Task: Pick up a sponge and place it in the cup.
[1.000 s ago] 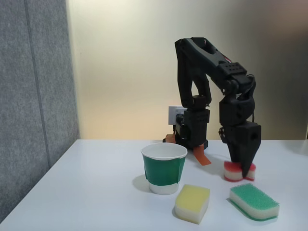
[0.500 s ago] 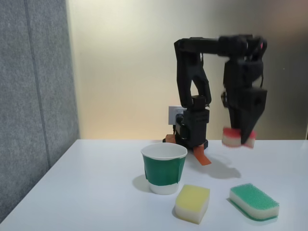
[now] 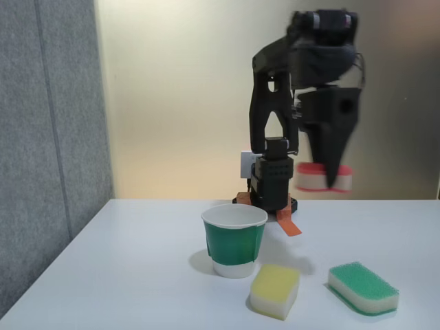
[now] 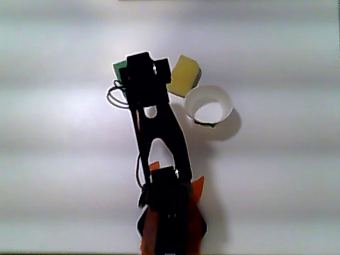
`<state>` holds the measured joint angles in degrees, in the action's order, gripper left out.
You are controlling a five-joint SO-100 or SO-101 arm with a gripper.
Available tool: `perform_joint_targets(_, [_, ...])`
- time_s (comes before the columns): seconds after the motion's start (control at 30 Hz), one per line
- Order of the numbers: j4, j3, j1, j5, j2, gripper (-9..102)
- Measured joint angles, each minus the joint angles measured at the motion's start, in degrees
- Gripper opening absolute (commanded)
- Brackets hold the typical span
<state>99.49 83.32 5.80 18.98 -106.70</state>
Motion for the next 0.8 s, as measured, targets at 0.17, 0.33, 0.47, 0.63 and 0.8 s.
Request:
perform_joint_targets(0.17, [0.0,-6.1,-6.6,8.4,2.8,0])
perform_joint_targets(0.33, [-1.1,-6.8,-13.2,14.0,3.2,0])
perform_joint_targets(0.47, [-5.8,-3.2,-16.0,17.9,2.8,0])
perform_joint_targets(0.63, [-10.1,3.7,-18.9,19.6,0.8,0])
perform_joint_targets(0.8, [-13.6,12.8,-20.5,19.1,-5.2,0])
